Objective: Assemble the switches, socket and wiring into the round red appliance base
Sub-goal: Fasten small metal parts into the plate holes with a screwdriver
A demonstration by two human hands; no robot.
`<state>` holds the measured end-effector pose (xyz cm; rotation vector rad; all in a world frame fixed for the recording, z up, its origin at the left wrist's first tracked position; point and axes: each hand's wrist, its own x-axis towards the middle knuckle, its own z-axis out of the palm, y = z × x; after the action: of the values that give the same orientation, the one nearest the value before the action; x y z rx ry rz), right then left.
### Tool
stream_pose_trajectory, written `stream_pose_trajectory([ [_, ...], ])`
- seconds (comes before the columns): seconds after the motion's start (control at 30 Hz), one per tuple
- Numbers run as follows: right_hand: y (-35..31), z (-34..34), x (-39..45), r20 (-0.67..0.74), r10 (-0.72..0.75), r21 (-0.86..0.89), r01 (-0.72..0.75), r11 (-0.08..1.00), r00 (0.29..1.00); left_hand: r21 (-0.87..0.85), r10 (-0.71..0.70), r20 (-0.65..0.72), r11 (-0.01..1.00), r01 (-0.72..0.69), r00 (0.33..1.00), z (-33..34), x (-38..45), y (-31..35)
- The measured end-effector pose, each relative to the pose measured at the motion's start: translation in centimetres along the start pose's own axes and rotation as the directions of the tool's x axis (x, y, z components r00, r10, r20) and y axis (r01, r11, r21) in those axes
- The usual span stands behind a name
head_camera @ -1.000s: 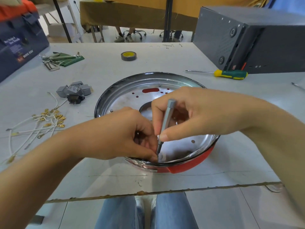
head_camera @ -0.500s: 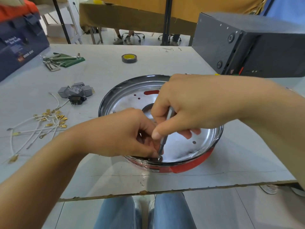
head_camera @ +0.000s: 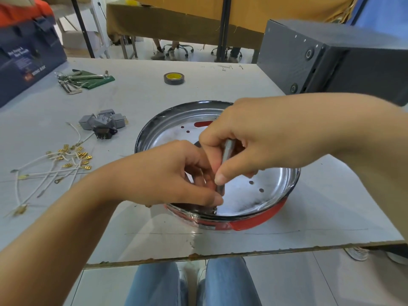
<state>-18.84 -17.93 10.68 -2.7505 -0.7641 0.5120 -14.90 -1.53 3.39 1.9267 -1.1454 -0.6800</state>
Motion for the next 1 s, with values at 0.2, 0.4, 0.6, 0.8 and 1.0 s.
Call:
stream_pose_trajectory([
  [0.2, 0.2, 1.0, 0.9, -0.091, 0.001, -0.221, -0.021, 0.975, 0.996, -0.079, 0.006, -0.036, 0.997, -0.008, 0.999, 0.0, 0.0, -0.1],
  [0.4, -0.2, 0.6, 0.1, -0.009, 0.004, -0.167, -0.005, 0.986, 1.000, -0.060, 0.013, -0.018, 0.998, -0.014, 1.000, 0.0, 0.0, -0.1],
  [0.6, -0.2, 0.3, 0.1, -0.022, 0.002, -0.103, -0.004, 0.995, 1.000, -0.049, 0.027, -0.011, 0.998, -0.028, 1.000, 0.0, -0.1, -0.3],
  [0.8, -0.3, 1.1, 0.6, -0.080, -0.031, -0.239, 0.011, 0.971, 0.996, -0.074, 0.036, -0.010, 0.997, -0.036, 0.999, 0.0, -0.1, -0.1],
  [1.0, -0.4, 0.4, -0.2, 0.042, -0.041, -0.088, 0.044, 0.995, 0.998, -0.036, 0.025, -0.030, 0.999, -0.026, 0.999, 0.1, -0.1, -0.2],
])
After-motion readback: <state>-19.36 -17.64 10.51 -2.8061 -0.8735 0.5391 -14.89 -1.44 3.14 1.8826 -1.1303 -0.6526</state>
